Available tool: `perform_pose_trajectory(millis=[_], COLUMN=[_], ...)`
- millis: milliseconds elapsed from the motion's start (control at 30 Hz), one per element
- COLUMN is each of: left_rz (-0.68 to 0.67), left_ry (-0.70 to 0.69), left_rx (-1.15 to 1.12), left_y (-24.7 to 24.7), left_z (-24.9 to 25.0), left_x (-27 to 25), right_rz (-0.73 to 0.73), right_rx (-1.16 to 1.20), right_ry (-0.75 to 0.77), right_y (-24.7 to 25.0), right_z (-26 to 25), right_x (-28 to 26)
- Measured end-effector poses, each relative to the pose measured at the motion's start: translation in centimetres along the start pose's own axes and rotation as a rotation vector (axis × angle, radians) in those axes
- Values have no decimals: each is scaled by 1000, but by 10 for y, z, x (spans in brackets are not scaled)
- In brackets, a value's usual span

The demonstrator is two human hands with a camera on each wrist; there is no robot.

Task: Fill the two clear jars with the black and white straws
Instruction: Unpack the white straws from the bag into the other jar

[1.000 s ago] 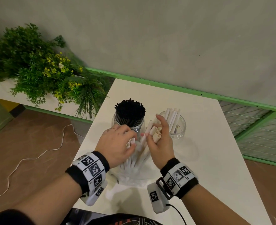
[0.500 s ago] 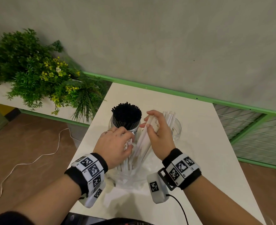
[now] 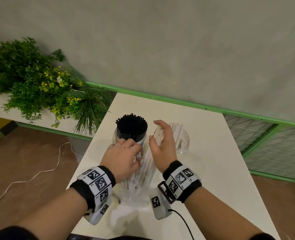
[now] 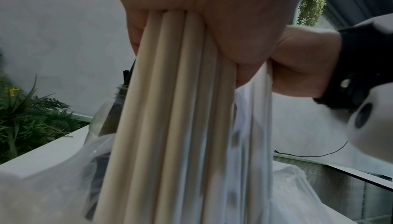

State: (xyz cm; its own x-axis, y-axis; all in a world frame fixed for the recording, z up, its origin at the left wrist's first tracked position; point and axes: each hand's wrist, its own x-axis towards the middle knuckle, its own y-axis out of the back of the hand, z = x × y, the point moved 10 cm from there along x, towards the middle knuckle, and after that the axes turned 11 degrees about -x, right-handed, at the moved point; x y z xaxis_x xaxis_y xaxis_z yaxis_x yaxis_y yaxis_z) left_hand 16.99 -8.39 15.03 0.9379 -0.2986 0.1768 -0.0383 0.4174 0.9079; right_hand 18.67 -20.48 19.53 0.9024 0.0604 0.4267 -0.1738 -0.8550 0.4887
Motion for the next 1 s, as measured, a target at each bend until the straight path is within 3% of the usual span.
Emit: perform_pose_trajectory(millis=[133, 233, 467, 600, 867, 1000], left_rz=[-7, -12, 18, 31, 23, 19], left_ry=[-4, 9, -7, -8, 11, 22], left_rx=[3, 4, 2, 3, 8, -4], left_y=[0, 0, 1, 2, 2, 3], left_z=[0, -2, -1, 0, -3, -5], left_x=[-1, 0, 0, 1, -4, -5], right_rz=[-10, 18, 267, 399, 390, 316], right_rx=[-22, 128, 292, 202, -66, -117], right_ry=[26, 9, 115, 218, 339, 254], right_y=[4, 28, 132, 166, 129, 105], right_z=[-4, -18, -66, -81, -52, -17], right_x=[5, 22, 60, 72, 66, 65])
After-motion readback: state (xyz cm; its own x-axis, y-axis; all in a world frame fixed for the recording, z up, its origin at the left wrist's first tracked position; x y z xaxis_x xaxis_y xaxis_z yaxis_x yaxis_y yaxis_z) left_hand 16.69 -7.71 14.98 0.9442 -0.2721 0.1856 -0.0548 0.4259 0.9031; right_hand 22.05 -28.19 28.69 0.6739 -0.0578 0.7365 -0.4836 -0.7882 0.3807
